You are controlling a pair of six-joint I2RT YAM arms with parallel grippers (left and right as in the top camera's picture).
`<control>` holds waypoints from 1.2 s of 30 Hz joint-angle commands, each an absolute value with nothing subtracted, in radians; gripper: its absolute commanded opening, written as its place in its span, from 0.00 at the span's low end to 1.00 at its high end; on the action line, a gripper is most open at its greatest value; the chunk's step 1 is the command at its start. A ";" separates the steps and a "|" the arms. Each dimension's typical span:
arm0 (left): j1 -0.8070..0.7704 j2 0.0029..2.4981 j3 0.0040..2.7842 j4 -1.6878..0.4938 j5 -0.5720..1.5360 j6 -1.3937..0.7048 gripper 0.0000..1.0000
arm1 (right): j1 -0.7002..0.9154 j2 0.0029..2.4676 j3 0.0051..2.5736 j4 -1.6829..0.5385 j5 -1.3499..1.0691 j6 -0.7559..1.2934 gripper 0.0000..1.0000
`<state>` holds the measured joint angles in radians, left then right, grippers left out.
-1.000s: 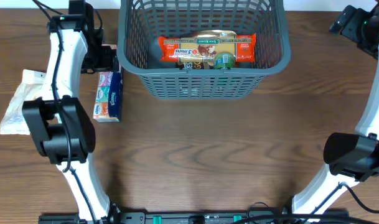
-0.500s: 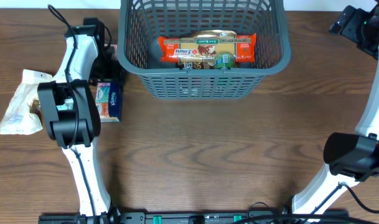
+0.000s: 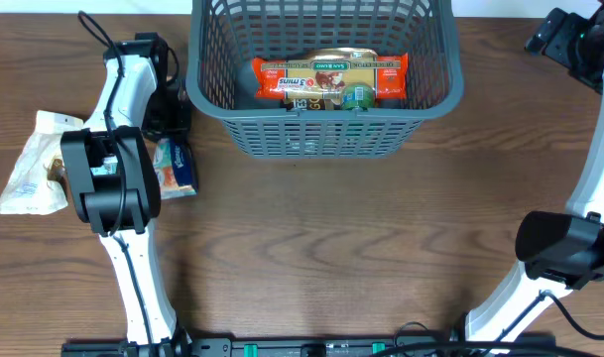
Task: Pack container
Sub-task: 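Lift the tissue pack with the left gripper and drop it into the basket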
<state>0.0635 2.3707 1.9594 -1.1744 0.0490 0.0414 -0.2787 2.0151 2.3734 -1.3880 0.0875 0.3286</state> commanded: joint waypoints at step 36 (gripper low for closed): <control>-0.432 1.843 2.005 -0.408 0.019 1.227 0.06 | -0.449 2.023 2.371 -1.410 -0.034 0.365 0.99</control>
